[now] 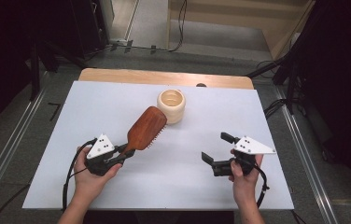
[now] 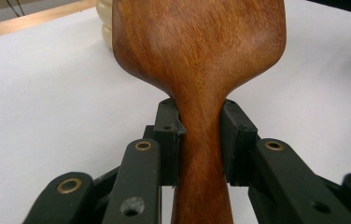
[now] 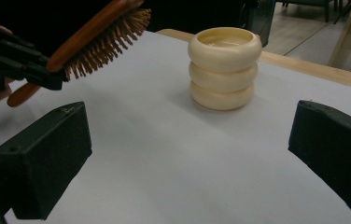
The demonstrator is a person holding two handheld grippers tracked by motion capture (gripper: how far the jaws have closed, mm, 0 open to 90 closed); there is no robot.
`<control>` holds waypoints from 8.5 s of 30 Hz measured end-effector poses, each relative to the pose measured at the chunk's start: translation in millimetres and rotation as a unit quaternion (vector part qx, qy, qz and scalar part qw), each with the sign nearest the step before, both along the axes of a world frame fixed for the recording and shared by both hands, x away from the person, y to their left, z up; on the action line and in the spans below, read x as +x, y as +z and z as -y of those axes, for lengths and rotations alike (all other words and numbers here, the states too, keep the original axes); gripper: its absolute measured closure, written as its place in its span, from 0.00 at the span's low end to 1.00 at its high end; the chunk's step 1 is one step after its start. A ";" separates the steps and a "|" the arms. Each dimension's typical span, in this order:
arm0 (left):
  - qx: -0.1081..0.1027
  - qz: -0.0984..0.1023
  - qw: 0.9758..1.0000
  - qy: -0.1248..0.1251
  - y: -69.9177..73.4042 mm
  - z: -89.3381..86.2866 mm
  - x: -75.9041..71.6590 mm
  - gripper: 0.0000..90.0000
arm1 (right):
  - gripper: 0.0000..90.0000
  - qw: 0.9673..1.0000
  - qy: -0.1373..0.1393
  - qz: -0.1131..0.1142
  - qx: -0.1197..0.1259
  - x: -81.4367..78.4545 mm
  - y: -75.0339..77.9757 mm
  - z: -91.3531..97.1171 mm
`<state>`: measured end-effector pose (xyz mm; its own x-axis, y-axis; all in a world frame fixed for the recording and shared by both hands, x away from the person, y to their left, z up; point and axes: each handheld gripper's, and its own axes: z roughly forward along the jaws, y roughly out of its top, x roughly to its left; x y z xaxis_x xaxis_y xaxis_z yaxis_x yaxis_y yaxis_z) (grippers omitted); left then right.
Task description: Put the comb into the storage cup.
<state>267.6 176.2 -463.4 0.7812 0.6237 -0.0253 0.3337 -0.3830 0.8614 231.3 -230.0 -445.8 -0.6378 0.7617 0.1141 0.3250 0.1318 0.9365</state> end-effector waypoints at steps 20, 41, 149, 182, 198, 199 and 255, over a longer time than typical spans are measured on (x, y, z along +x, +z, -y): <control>-0.061 0.016 0.998 -0.017 -7.5 27.6 -19.4 0.80 | 0.00 0.993 0.067 -0.041 0.083 15.5 3.4 -69.1; -0.078 0.033 0.996 -0.034 -9.9 56.4 -36.5 0.80 | 0.14 0.982 0.016 -0.101 0.161 11.0 2.2 -97.8; -0.129 0.048 0.980 0.147 -29.9 -124.0 -33.6 0.00 | 0.60 0.992 -0.034 0.019 0.120 81.4 64.7 -39.2; -0.130 0.048 0.979 0.146 -29.8 -123.5 -33.8 0.00 | 0.60 0.991 -0.058 0.046 0.108 124.9 104.3 -45.7; -0.131 0.048 0.979 0.146 -29.8 -123.7 -34.1 0.00 | 0.60 0.990 -0.071 0.048 0.114 151.8 98.0 -56.0; -0.131 0.049 0.979 0.146 -29.8 -123.8 -34.1 0.00 | 0.60 0.990 -0.073 0.047 0.114 153.4 96.5 -56.6; -0.127 0.052 0.980 0.144 -29.6 -123.2 -33.9 0.00 | 0.59 0.968 -0.135 -0.055 0.205 192.4 -13.5 -68.1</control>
<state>233.8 299.4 -493.0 0.5798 0.8028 -0.1388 0.3027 -0.0541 0.9515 423.7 -161.9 -459.3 -0.3896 0.7750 0.4976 0.3958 -0.3469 0.8503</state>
